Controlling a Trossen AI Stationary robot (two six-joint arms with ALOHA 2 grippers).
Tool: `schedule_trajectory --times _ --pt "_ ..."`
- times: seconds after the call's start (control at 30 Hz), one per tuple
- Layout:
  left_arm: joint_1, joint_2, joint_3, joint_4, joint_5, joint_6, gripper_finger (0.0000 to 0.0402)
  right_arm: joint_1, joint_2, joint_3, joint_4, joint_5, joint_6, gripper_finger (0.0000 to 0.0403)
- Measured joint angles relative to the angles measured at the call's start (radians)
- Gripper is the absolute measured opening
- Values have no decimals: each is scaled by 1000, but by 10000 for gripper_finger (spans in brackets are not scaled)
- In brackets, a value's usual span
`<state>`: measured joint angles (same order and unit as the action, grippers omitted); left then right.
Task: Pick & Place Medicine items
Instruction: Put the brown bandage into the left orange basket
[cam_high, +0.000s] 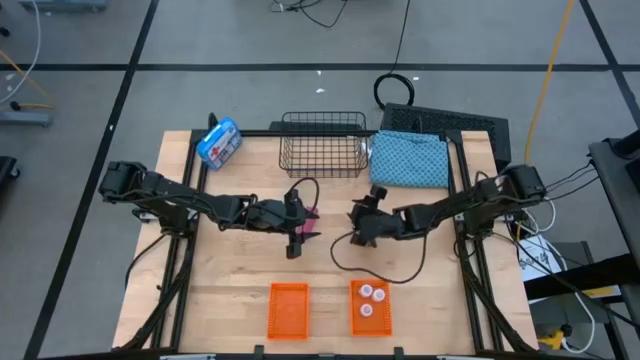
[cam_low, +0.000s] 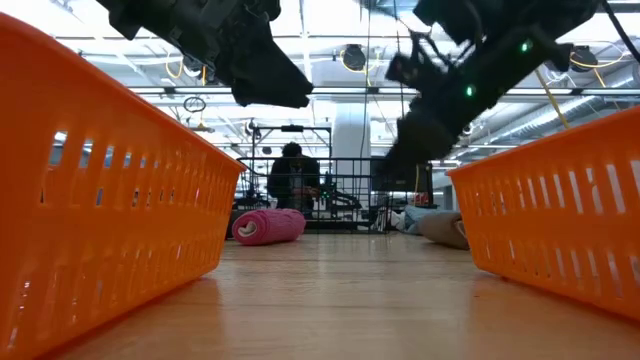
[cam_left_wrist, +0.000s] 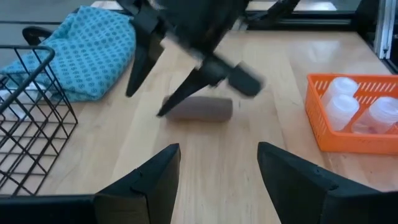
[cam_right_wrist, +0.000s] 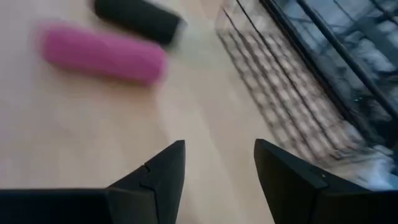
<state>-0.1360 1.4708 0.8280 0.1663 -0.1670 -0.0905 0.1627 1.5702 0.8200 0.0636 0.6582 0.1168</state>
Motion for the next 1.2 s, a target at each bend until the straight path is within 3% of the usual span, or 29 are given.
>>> schedule_trajectory --times 0.2,0.37,0.47,0.77,0.97,1.2 --pt "0 0 0 -19 0 -2 225 2 -100 2 -40 -140 151 187" --pt "0 0 0 -11 0 2 225 3 -159 2 -97 -402 231 202" --pt "0 0 0 -7 0 5 225 11 -158 -18 -99 -482 303 215" --pt "0 3 0 -13 -1 6 225 29 -138 -143 -95 -479 459 243" --pt "0 54 1 5 -5 5 225 29 -146 -156 -150 -484 552 247" --pt "1 158 1 75 -17 -22 225 28 -131 -158 -175 -280 623 246"
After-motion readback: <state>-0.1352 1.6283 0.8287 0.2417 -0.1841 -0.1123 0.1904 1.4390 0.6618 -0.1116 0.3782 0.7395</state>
